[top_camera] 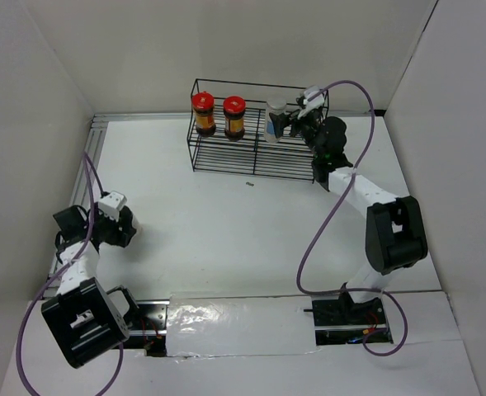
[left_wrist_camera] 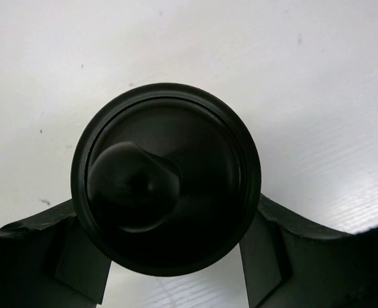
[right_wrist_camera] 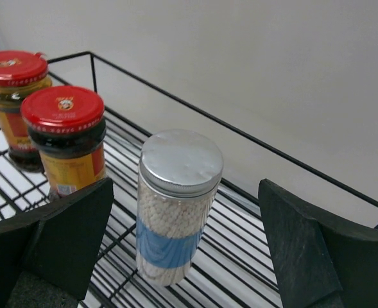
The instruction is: Organize the condiment bottles
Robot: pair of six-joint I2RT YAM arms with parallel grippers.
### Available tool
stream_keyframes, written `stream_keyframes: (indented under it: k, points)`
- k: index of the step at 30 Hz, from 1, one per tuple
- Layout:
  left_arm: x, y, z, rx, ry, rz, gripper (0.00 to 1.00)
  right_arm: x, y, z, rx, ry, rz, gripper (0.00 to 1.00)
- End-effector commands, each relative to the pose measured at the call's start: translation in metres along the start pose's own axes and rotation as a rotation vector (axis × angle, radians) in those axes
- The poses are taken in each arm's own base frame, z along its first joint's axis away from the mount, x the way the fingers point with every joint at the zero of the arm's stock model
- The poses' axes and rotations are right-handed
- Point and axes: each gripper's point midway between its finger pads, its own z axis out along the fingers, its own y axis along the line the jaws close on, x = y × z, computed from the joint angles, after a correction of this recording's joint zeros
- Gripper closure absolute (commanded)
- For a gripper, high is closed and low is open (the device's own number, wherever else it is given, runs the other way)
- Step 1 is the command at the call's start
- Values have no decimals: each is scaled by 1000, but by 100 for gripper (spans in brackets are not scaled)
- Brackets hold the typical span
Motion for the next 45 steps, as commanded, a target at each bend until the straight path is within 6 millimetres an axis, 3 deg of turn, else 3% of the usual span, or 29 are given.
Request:
stream_keyframes:
  k: [1,2,3,5,6,7,9,10,12,14,15,16,21,25,27,28,32,45]
  points:
    - [-58,-4,-10,106,-148,146,94,-50,1,-9,-47,-60,-96,0]
    - [-77,-5,-15,134,-191,183,100,-56,2,-13,-60,-48,-105,0]
    - [-79,-14,-17,178,-188,191,100,-61,3,-16,-72,-47,-123,0]
    - [-106,-19,-27,228,-253,258,100,-74,4,-24,-100,-37,-129,0]
    - [-107,-30,-30,279,-250,245,100,-80,5,-26,-118,-42,-146,0]
    - [-124,-30,-36,293,-280,279,100,-78,16,-31,-179,-20,-136,0]
    - [-144,-46,-45,375,-318,316,100,-98,28,-39,-254,-42,-201,0]
    - [-151,-50,-47,398,-331,339,100,-94,46,-46,-351,-15,-190,0]
    - [-175,-59,-51,462,-356,359,100,-107,72,-57,-468,-29,-216,0]
    - [-182,-76,-51,558,-343,329,100,-111,115,-73,-624,-44,-206,0]
    - [-198,-79,-56,573,-358,354,100,-114,130,-81,-666,-57,-194,0]
    - [-200,-92,-57,626,-347,347,100,-120,147,-86,-721,-92,-187,0]
    - [-229,-118,-62,754,-350,368,100,-124,234,-103,-909,-127,-72,0]
    - [-228,-149,-61,850,-310,425,100,-112,284,-98,-976,-112,12,0]
    - [-225,-156,-60,873,-292,432,100,-120,295,-91,-972,-135,31,0]
    - [-223,-161,-59,886,-284,443,100,-112,307,-89,-988,-115,49,0]
    - [-221,-169,-58,902,-274,470,100,-112,328,-81,-1023,-104,124,0]
    - [-227,-173,-57,907,-288,501,100,-82,356,-61,-1059,-25,222,10]
